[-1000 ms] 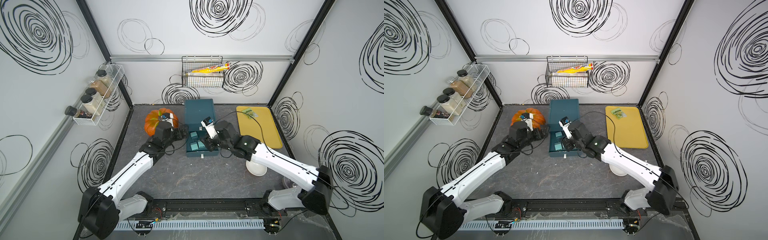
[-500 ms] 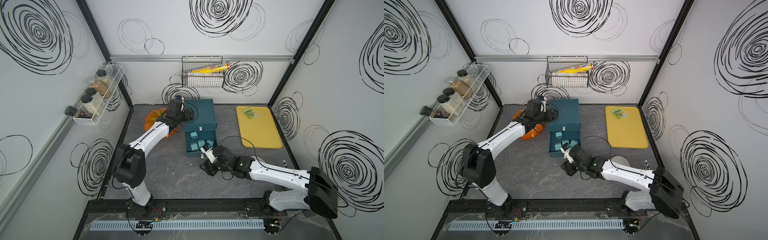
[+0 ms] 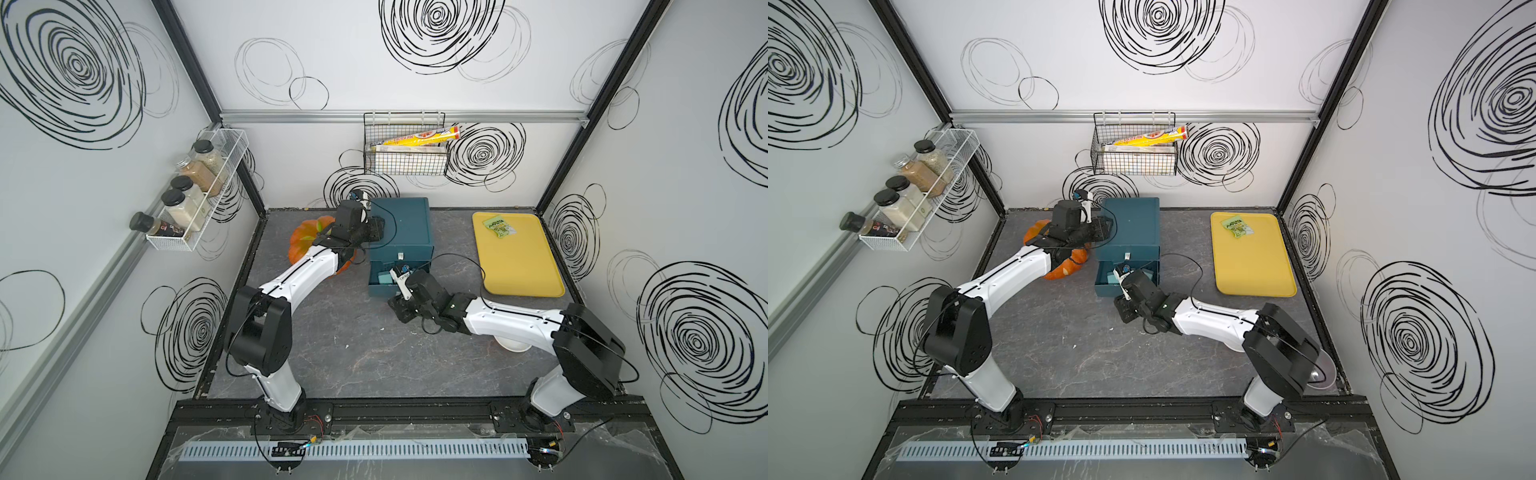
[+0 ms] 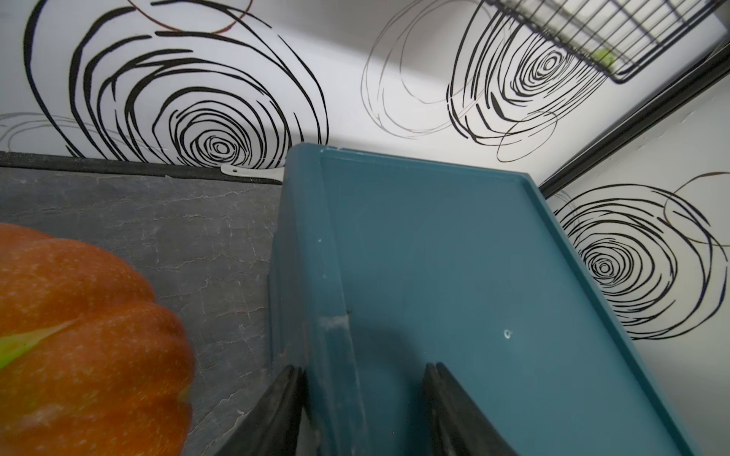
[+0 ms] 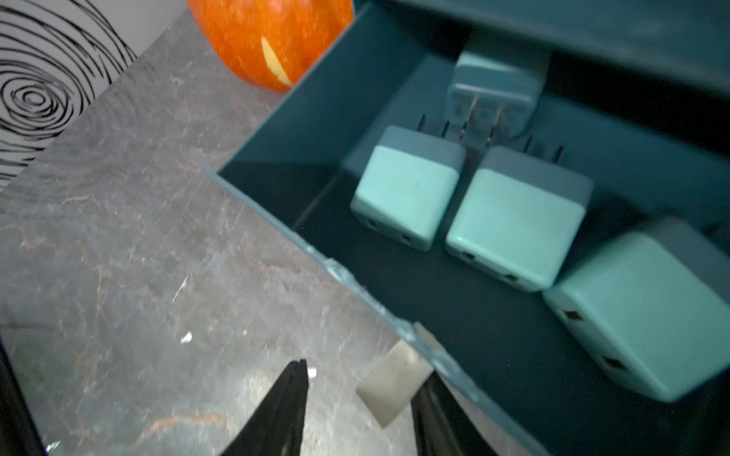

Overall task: Place the plugs into the drawer by color
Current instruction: Close the drawer in the storage box, then reset both arms

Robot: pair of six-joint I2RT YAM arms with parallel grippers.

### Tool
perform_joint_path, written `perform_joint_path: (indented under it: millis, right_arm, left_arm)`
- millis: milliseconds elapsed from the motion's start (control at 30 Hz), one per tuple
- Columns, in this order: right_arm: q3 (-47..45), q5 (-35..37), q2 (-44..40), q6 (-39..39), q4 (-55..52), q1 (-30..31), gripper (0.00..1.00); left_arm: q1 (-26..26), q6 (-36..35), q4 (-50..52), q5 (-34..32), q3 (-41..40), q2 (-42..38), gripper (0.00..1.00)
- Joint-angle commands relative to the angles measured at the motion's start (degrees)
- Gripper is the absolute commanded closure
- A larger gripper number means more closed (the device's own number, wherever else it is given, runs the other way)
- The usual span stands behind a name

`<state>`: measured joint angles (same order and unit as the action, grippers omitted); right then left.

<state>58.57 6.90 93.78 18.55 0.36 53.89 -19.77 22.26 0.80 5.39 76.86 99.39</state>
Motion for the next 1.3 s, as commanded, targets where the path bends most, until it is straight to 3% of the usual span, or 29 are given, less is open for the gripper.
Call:
perform_joint_path:
  millis: [0,67,300,400,467,567,600,633,667,767,833,933,967,1133,1267]
  right_arm:
    - [5.8,9.6,3.5,-4.0,4.4,-0.6,0.54]
    - [7.7,17.0,5.6,-5.0,4.6,-0.8,0.54]
    - [11.5,27.4,11.4,-11.5,9.0,-1.1,0.58]
    - [10.7,24.7,10.0,-10.4,7.8,-0.7,0.6]
    - [7.2,21.8,5.4,-10.5,9.4,0.4,0.56]
    - [-1.6,17.6,-6.7,-10.9,14.6,1.3,0.4]
    - [-5.9,18.5,-11.4,-9.7,17.8,1.2,0.06]
    - [-10.8,16.5,-15.8,-12.6,21.3,0.8,0.0]
    - [-16.3,13.5,-19.4,-18.5,28.2,0.4,0.0]
    - [-30.6,21.0,-29.7,-20.4,48.4,-1.7,0.0]
    - [-35.1,19.5,-36.6,-21.9,49.4,-5.4,0.0]
    - [-31.0,22.6,-39.4,-24.2,33.5,-12.6,0.0]
    - [-31.2,25.3,-38.8,-26.1,32.9,-14.0,0.0]
    - [-40.7,32.0,-33.7,-32.5,45.8,-22.0,0.0]
    - [-47.1,32.3,-24.1,-30.7,58.8,-28.4,0.0]
  left_arm:
    - [-0.5,-1.9,9.5,1.9,-4.3,4.1,0.46]
    - [-0.4,-1.8,8.6,2.3,-5.6,3.6,0.46]
    - [-0.2,-2.0,8.2,3.1,-6.6,1.8,0.46]
    - [-0.3,-1.2,7.5,3.5,-8.1,-1.4,0.46]
    - [-0.4,-0.4,5.1,2.6,-11.3,-7.3,0.41]
    - [-0.6,1.2,-0.9,-5.8,-20.0,-21.0,0.15]
    - [-0.2,2.1,-4.0,-9.6,-24.1,-25.9,0.04]
    - [0.8,2.1,-7.0,-11.8,-28.3,-30.5,0.01]
    - [1.5,1.0,-10.4,-13.6,-32.4,-33.9,0.01]
    - [2.4,-6.7,-28.7,-13.5,-48.5,-43.5,0.01]
    - [2.4,-7.7,-32.7,-22.6,-54.6,-47.8,0.01]
    - [3.1,-10.0,-33.0,-29.7,-58.4,-48.2,0.01]
    - [3.3,-10.9,-35.1,-31.3,-60.2,-47.9,0.01]
    - [7.5,-16.2,-54.4,-33.1,-72.6,-46.1,0.01]
    - [14.8,-13.6,-61.3,-27.7,-72.3,-35.0,0.01]
